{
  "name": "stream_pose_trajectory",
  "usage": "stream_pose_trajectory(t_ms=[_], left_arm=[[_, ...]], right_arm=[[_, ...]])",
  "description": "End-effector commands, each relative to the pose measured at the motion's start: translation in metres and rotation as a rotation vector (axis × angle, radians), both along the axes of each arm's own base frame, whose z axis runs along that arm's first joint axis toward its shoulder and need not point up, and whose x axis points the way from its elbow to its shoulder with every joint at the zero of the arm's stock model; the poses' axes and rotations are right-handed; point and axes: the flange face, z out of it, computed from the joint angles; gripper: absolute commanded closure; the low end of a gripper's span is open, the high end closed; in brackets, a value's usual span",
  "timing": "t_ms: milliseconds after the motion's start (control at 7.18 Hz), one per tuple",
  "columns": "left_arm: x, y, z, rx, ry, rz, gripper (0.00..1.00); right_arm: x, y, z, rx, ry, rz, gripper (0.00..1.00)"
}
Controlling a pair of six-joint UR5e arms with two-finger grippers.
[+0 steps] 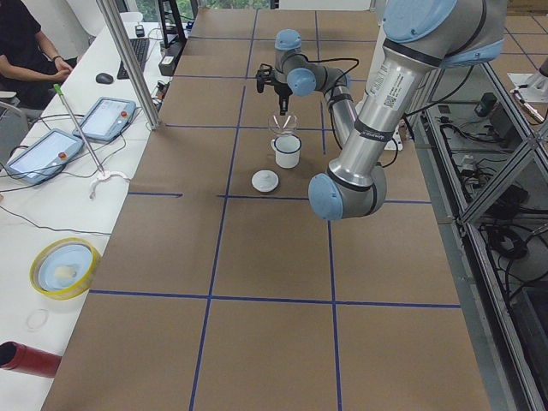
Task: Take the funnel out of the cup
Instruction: 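Lift the funnel out of the mug with the left gripper, moving farther away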
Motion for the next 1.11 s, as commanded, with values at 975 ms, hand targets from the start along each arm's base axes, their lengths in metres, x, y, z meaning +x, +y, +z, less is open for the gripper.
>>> stream_pose_trajectory(t_ms=[975], left_arm=[[-0.049,-0.167,0.061,-0.172,0.264,-0.875,1.0]], right_arm=[[0.0,0.0,0.001,-0.001,0.0,0.0,0.0]])
